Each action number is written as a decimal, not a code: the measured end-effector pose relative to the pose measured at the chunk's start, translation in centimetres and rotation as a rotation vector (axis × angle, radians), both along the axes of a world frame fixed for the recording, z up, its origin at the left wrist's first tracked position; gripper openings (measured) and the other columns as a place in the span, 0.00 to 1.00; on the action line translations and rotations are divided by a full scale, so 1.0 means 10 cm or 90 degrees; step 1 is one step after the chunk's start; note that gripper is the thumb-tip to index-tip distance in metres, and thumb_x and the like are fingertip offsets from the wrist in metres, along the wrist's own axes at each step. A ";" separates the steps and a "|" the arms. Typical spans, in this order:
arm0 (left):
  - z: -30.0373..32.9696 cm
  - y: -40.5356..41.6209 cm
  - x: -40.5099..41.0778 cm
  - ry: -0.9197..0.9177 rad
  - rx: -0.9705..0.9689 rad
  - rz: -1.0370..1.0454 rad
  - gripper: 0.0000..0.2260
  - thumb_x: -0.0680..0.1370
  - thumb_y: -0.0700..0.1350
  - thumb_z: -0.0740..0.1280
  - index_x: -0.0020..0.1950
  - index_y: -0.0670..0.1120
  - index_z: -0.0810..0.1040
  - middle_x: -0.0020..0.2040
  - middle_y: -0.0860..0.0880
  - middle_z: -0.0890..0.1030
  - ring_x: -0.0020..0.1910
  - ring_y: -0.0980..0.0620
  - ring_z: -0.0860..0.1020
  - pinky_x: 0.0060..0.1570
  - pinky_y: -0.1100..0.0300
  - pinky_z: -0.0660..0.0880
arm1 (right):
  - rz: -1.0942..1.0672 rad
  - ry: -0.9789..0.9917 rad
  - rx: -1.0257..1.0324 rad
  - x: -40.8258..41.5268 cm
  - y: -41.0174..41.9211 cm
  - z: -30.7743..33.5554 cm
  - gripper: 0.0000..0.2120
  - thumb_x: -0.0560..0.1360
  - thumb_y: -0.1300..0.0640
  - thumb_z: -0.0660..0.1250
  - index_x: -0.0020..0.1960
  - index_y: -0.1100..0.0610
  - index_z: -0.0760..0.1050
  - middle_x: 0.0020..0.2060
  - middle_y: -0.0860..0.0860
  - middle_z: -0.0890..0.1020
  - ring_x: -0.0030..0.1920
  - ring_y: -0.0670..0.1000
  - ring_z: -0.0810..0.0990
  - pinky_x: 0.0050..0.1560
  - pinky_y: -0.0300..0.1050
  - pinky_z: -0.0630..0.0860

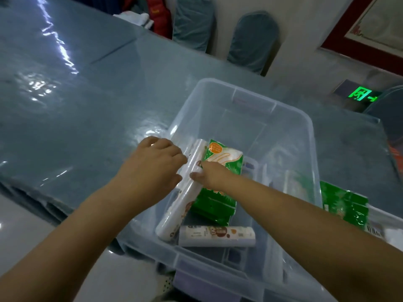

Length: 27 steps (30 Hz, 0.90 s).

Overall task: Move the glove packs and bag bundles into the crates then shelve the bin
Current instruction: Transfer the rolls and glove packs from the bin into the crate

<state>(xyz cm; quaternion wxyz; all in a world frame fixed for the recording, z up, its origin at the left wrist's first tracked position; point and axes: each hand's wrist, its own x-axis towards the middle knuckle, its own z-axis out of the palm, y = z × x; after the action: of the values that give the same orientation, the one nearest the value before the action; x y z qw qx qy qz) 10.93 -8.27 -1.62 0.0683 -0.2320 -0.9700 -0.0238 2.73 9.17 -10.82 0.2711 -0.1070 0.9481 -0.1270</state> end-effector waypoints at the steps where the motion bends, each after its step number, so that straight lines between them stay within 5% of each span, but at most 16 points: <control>1: -0.02 -0.01 -0.01 0.003 0.002 -0.004 0.14 0.70 0.51 0.71 0.54 0.50 0.80 0.52 0.52 0.83 0.56 0.48 0.77 0.60 0.49 0.68 | -0.023 -0.016 -0.004 -0.01 -0.02 -0.04 0.30 0.75 0.41 0.60 0.71 0.58 0.62 0.67 0.60 0.70 0.63 0.59 0.71 0.55 0.46 0.69; 3: -0.05 -0.03 -0.03 0.000 0.005 -0.010 0.15 0.72 0.53 0.68 0.57 0.51 0.78 0.54 0.53 0.81 0.59 0.49 0.75 0.63 0.50 0.65 | -0.073 -0.052 -0.047 -0.02 -0.01 -0.06 0.28 0.74 0.41 0.63 0.65 0.60 0.68 0.62 0.61 0.75 0.55 0.57 0.77 0.49 0.43 0.71; 6: -0.08 -0.03 -0.03 -0.002 -0.001 -0.026 0.16 0.74 0.54 0.64 0.61 0.53 0.76 0.59 0.54 0.79 0.64 0.51 0.71 0.66 0.52 0.60 | -0.154 -0.090 -0.153 -0.02 0.06 0.10 0.17 0.71 0.42 0.67 0.43 0.57 0.74 0.39 0.56 0.81 0.33 0.51 0.79 0.32 0.41 0.75; 9: -0.01 -0.03 -0.07 0.006 0.033 -0.073 0.21 0.70 0.52 0.70 0.62 0.51 0.76 0.61 0.52 0.78 0.68 0.50 0.68 0.67 0.52 0.60 | -0.160 0.050 -0.175 -0.02 0.19 0.47 0.18 0.67 0.42 0.71 0.35 0.56 0.72 0.30 0.53 0.79 0.26 0.49 0.77 0.27 0.41 0.72; 14: 0.17 0.17 -0.24 -0.050 0.129 -0.061 0.35 0.67 0.59 0.71 0.70 0.49 0.65 0.66 0.48 0.74 0.68 0.48 0.67 0.66 0.55 0.62 | -0.275 0.161 -0.429 0.14 0.52 1.22 0.16 0.67 0.47 0.73 0.41 0.60 0.76 0.26 0.50 0.79 0.22 0.45 0.76 0.23 0.36 0.71; 16: 0.19 0.30 -0.29 -0.093 0.127 -0.036 0.38 0.64 0.61 0.72 0.69 0.50 0.62 0.61 0.47 0.77 0.60 0.45 0.74 0.56 0.54 0.69 | -0.330 0.145 -0.545 0.23 0.65 1.42 0.14 0.69 0.49 0.72 0.44 0.60 0.76 0.25 0.50 0.80 0.24 0.46 0.77 0.26 0.39 0.75; 20: 0.21 0.37 -0.43 -0.034 0.149 -0.014 0.24 0.65 0.58 0.70 0.57 0.54 0.67 0.49 0.51 0.80 0.42 0.45 0.79 0.33 0.58 0.67 | -0.395 0.128 -0.690 0.40 0.84 1.47 0.14 0.72 0.52 0.69 0.52 0.61 0.75 0.36 0.53 0.82 0.30 0.47 0.80 0.32 0.38 0.77; 22: 0.25 0.36 -0.59 0.042 0.163 -0.008 0.22 0.64 0.56 0.69 0.55 0.54 0.69 0.46 0.51 0.80 0.40 0.45 0.78 0.32 0.59 0.67 | -0.446 0.129 -0.658 0.46 0.88 1.32 0.22 0.73 0.49 0.68 0.60 0.63 0.71 0.43 0.53 0.79 0.32 0.46 0.81 0.34 0.38 0.78; 24: 0.27 0.36 -0.78 0.041 0.203 0.001 0.23 0.64 0.55 0.71 0.56 0.54 0.69 0.47 0.50 0.80 0.38 0.44 0.77 0.33 0.57 0.70 | -0.425 0.143 -0.476 0.54 0.85 1.10 0.23 0.72 0.46 0.68 0.59 0.60 0.70 0.45 0.51 0.78 0.32 0.44 0.80 0.32 0.38 0.77; 27: 0.21 0.40 -1.01 -0.046 0.278 -0.011 0.25 0.64 0.53 0.72 0.59 0.53 0.70 0.47 0.49 0.80 0.37 0.47 0.75 0.35 0.57 0.69 | -0.158 0.090 -0.178 0.69 0.65 0.71 0.17 0.71 0.46 0.69 0.54 0.56 0.74 0.45 0.51 0.78 0.41 0.48 0.77 0.39 0.41 0.73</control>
<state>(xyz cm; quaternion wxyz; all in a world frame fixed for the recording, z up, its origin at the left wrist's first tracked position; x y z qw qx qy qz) 0.81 -4.28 0.46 0.0818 -0.2186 -0.9417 -0.2425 9.64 15.70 -3.68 0.1684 -0.0345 0.9440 -0.2817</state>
